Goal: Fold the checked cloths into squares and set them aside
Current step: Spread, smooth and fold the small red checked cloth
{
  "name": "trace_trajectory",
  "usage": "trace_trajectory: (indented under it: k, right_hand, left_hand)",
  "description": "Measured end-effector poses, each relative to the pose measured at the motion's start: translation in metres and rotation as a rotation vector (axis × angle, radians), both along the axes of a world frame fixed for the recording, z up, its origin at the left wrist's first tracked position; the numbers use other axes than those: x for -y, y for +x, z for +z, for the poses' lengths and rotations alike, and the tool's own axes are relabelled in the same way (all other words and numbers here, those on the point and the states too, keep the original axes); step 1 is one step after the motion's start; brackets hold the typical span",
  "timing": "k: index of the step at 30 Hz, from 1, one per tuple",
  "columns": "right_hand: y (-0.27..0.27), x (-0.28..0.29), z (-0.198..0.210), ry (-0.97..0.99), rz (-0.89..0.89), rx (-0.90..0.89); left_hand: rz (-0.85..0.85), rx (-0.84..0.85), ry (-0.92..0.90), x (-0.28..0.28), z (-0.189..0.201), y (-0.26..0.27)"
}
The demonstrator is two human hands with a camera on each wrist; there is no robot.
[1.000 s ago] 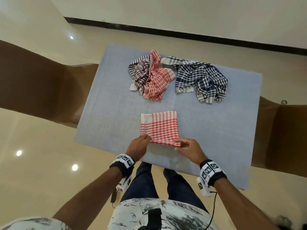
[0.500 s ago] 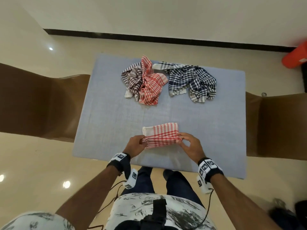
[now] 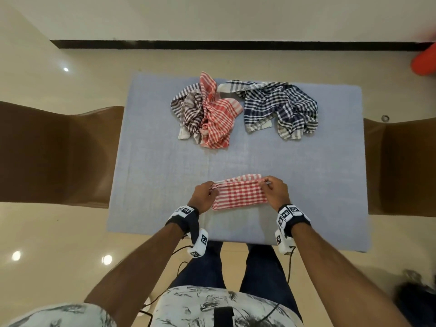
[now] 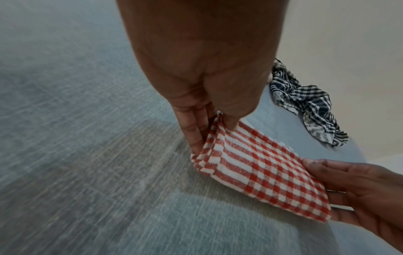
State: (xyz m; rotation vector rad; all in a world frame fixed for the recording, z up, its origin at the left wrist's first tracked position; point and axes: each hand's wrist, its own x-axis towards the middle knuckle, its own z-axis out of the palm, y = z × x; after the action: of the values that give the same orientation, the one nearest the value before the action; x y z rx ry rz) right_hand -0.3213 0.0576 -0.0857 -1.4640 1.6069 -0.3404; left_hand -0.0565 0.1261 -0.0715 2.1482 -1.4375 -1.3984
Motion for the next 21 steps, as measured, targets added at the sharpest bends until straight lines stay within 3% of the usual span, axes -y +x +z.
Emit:
trace_trajectory:
  k: [14,21]
  right_hand:
    - [0.012,0.009,0.003,-0.155,0.123,-0.045]
    - [0.024,0.018,0.002,-0.036,0.100,-0.195]
  left_hand:
    - [0.203,-0.033,0.039,0.000,0.014,-0.012]
    - [0.349,0.104,0.075,0.006,0.016,-0.024]
